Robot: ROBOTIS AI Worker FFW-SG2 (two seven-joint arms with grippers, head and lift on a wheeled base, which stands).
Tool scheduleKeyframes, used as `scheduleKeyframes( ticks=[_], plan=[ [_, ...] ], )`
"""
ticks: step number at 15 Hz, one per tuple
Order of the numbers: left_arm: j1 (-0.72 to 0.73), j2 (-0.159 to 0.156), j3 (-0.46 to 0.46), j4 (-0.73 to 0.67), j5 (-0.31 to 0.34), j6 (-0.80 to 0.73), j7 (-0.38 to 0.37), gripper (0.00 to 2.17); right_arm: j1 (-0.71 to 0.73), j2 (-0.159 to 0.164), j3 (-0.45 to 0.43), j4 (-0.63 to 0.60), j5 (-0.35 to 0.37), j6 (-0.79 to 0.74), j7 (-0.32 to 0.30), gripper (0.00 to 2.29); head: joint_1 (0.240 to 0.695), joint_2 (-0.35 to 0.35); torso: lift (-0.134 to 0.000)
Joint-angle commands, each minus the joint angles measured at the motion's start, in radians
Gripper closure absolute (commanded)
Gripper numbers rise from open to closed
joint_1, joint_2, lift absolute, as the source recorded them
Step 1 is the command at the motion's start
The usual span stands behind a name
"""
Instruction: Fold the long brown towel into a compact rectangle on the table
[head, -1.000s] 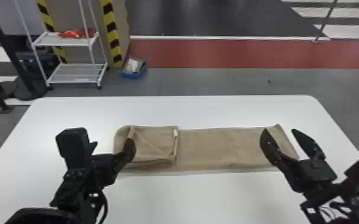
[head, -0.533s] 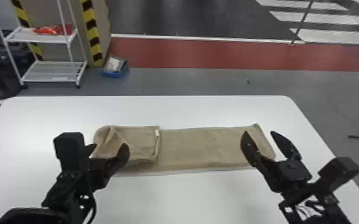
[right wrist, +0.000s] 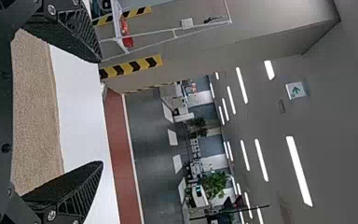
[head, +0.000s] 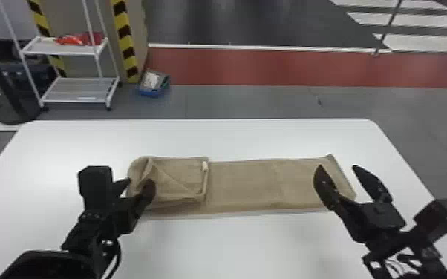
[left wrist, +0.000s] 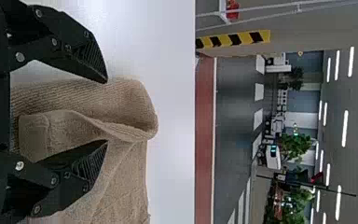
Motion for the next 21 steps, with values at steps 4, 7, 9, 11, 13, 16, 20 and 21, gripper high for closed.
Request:
scheduleKeyframes(
  ticks=[4,7,9,11,13,16,20,21],
  plan=[
    [0.024,0.000,-0.015,-0.089,-0.004,0.085,-0.001,1.71,-0.008,0.002,0.000,0.004,-0.005,0.000,0.000,0.11,0.695,-0.065,-0.120],
    [0.038,-0.001,-0.030,-0.161,-0.004,0.085,0.010,1.71,-0.015,0.002,0.000,0.015,-0.014,0.003,0.000,0.11,0.695,-0.071,-0.120],
    [-0.025,-0.003,-0.061,-0.161,-0.005,0.156,0.016,1.71,-0.024,0.002,0.000,0.025,-0.020,0.006,0.000,0.11,0.695,-0.076,-0.120],
    [-0.112,-0.009,-0.130,-0.159,-0.041,0.352,0.048,1.70,-0.032,-0.001,0.000,0.031,-0.020,0.015,0.000,0.11,0.695,-0.087,-0.120],
    [-0.180,-0.020,-0.194,-0.152,-0.059,0.444,0.091,1.69,-0.034,-0.004,0.000,0.033,-0.023,0.018,0.000,0.11,0.695,-0.114,-0.120],
    [-0.246,-0.041,-0.249,-0.090,-0.077,0.487,0.108,1.49,-0.034,-0.010,-0.002,0.033,-0.029,0.018,-0.002,0.11,0.695,-0.144,-0.120],
    [-0.274,-0.041,-0.309,-0.041,-0.090,0.484,0.131,0.15,-0.035,-0.013,-0.002,0.034,-0.029,0.021,-0.003,0.11,0.695,-0.179,-0.120],
    [-0.277,-0.041,-0.312,-0.036,-0.091,0.481,0.139,0.14,-0.035,-0.015,-0.002,0.034,-0.031,0.018,-0.005,0.11,0.695,-0.185,-0.120]
  ],
)
